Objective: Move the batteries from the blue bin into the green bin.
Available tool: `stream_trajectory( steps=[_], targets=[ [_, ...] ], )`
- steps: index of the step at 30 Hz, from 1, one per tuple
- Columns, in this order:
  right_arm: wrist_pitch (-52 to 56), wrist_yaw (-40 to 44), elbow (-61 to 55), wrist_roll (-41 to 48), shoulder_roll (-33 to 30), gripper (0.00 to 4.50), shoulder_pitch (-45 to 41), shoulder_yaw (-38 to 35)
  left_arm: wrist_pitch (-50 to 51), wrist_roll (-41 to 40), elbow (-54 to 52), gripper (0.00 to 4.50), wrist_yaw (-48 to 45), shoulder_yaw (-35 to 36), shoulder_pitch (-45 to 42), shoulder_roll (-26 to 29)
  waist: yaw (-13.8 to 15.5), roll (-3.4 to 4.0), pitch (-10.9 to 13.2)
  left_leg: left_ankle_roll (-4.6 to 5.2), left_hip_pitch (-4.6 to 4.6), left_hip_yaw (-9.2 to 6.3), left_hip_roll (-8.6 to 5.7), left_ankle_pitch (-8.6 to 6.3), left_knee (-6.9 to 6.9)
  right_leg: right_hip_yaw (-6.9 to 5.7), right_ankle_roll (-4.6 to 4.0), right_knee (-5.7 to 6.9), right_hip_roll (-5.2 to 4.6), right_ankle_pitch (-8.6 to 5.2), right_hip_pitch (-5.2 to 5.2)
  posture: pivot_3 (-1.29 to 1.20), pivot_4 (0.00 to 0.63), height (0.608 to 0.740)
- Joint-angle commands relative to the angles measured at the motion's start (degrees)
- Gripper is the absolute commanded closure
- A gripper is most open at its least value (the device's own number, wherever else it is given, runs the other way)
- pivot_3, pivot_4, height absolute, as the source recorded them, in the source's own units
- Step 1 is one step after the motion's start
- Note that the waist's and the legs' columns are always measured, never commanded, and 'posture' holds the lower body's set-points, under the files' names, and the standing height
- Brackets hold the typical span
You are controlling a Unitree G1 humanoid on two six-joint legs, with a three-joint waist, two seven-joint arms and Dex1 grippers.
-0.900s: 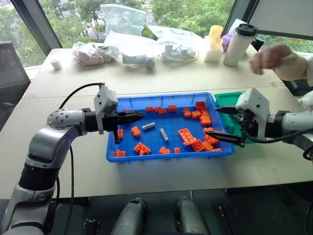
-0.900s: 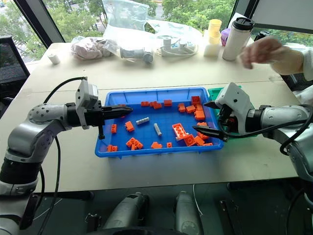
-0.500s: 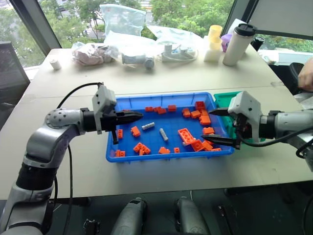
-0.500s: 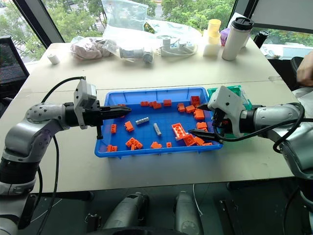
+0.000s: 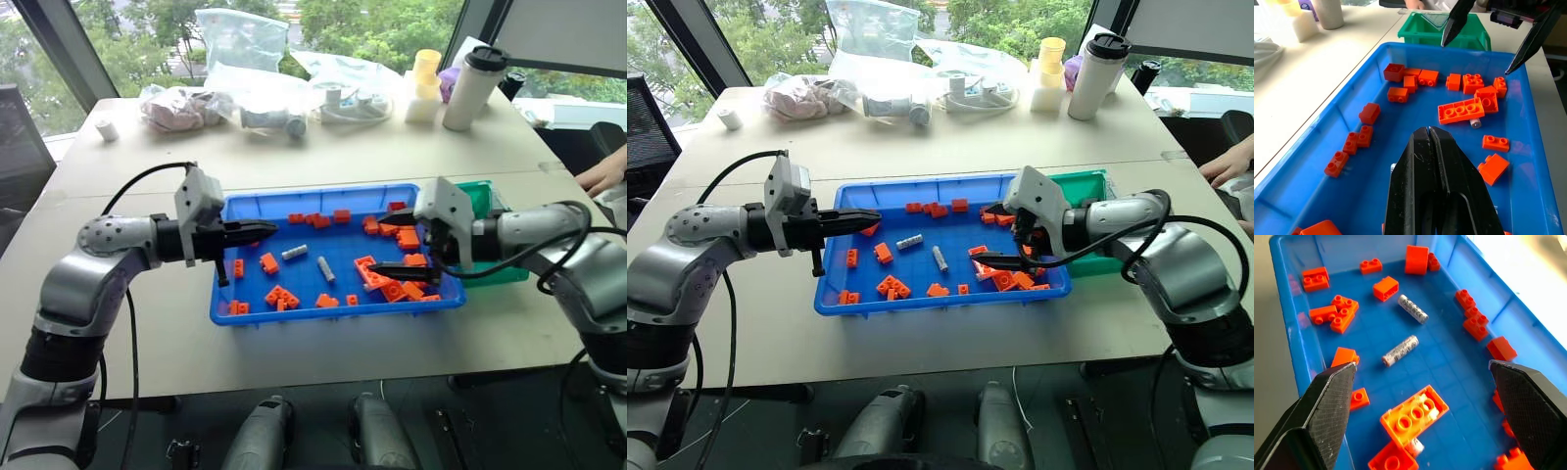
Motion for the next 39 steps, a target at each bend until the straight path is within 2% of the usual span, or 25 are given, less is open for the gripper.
stream_trajectory(
  steps=[1,10,15,24,28,33,34,37,39],
  targets=[
    [-3.3,2.1,5.7,-3.7,5.6,0.02,-6.9,5.2,-0.1,-0.7,-1.3,4.5,0.7,3.2,0.0,1.1,-0.5,0.0,0.0,-0.01,-0.01,0.0,-0.01,0.01,0.0,0.0,0.0,0.0,0.0,0.0,-0.01,0.0,0.15,0.74],
    [-18.1,10.8,32.9,-16.3,20.7,0.02,-20.0,17.8,1.9,-2.0,-5.7,4.5,1.8,5.6,3.7,3.4,-1.0,-0.01,0.0,-0.33,-0.02,-0.05,-0.03,0.19,-0.09,0.0,0.0,-0.01,0.01,0.0,-0.07,0.0,0.15,0.74],
    [-25.2,12.5,46.5,-21.0,27.9,0.02,-24.0,19.1,2.7,-2.6,-7.3,4.5,2.6,6.9,5.4,4.3,-1.2,-0.01,0.0,-0.47,-0.03,-0.08,-0.02,0.27,-0.14,0.0,-0.01,0.03,0.04,0.0,-0.14,0.0,0.15,0.74],
    [-34.8,11.3,68.7,-28.3,36.4,0.02,-30.1,18.2,3.2,-2.9,-8.7,4.5,3.9,7.3,6.5,4.5,-1.4,0.0,0.0,-0.54,-0.02,-0.12,-0.02,0.3,-0.21,0.01,-0.02,0.08,0.07,0.0,-0.2,0.0,0.15,0.74],
    [-37.0,10.2,74.1,-30.3,38.8,1.72,-31.7,17.0,3.1,-2.6,-8.9,4.5,4.2,6.9,6.5,4.0,-1.6,0.0,0.0,-0.54,-0.02,-0.12,-0.02,0.3,-0.21,0.01,-0.02,0.09,0.08,0.0,-0.2,0.0,0.15,0.74],
    [-37.4,9.9,71.4,-31.1,37.2,4.24,-31.6,14.5,3.0,-2.6,-8.9,4.5,4.4,6.6,6.4,3.5,-1.6,0.01,0.0,-0.56,-0.02,-0.16,-0.02,0.31,-0.21,0.01,-0.02,0.11,0.09,0.0,-0.19,0.0,0.15,0.74],
    [-37.3,9.6,69.6,-31.2,36.3,4.47,-31.3,13.9,3.0,-2.6,-8.9,4.5,4.4,6.5,6.3,3.4,-1.6,0.02,0.0,-0.56,-0.02,-0.17,-0.02,0.31,-0.21,0.01,-0.02,0.11,0.09,0.0,-0.19,0.0,0.15,0.74],
    [-35.2,9.8,54.4,-29.3,29.6,4.47,-27.0,9.8,2.5,-2.4,-8.1,4.5,3.9,5.6,5.9,2.8,-1.1,0.04,0.0,-0.56,-0.05,-0.19,-0.04,0.31,-0.2,0.01,-0.02,0.12,0.08,0.0,-0.22,0.0,0.15,0.74],
    [-27.8,7.9,39.1,-28.1,22.9,4.47,-21.8,4.2,1.9,-1.9,-7.3,4.5,3.6,4.2,5.1,1.7,-0.7,0.04,0.0,-0.56,-0.07,-0.2,-0.05,0.31,-0.19,0.0,-0.02,0.08,0.08,0.0,-0.21,0.0,0.15,0.74]
  ],
)
